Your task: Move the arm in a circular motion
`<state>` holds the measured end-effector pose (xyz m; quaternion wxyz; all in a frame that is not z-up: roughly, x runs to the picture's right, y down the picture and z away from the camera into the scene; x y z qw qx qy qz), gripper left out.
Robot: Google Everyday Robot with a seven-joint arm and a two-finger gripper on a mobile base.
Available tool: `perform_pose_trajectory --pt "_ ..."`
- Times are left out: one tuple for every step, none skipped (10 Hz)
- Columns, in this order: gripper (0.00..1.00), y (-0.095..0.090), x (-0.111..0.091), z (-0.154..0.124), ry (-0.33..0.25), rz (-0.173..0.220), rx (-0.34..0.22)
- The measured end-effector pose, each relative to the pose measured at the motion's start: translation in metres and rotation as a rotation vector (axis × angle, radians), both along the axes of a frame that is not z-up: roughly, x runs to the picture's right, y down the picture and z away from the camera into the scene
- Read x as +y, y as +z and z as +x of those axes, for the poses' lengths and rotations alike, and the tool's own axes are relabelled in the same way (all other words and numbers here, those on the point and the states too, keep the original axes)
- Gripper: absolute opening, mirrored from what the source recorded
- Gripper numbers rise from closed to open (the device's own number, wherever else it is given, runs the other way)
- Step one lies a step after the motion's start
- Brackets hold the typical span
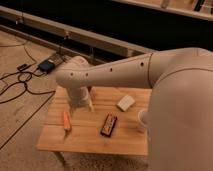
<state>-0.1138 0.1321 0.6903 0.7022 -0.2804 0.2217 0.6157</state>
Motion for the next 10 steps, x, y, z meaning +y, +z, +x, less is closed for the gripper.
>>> perform_pose_trajectory --pt "0.65 -0.005 0.007 0.002 -0.001 0.000 -0.012" --pt "0.65 -0.010 0.015 0.007 -0.001 0.002 -0.022" --pt "0.65 -0.017 0.025 0.016 0.005 0.007 -0.028" --pt "0.65 -0.022 0.031 0.029 0.020 0.015 -0.023" --pt "0.65 -0.024 0.033 0.044 0.046 0.025 -0.013" --pt "0.65 -0.027 0.033 0.063 0.087 0.038 0.006" --pt "0.65 -0.027 0.028 0.085 0.133 0.054 0.034" --pt "0.65 -0.025 0.018 0.114 0.179 0.079 0.067" --pt "0.65 -0.023 0.009 0.130 0.202 0.097 0.083" --pt "0.65 -0.016 -0.010 0.156 0.229 0.130 0.105"
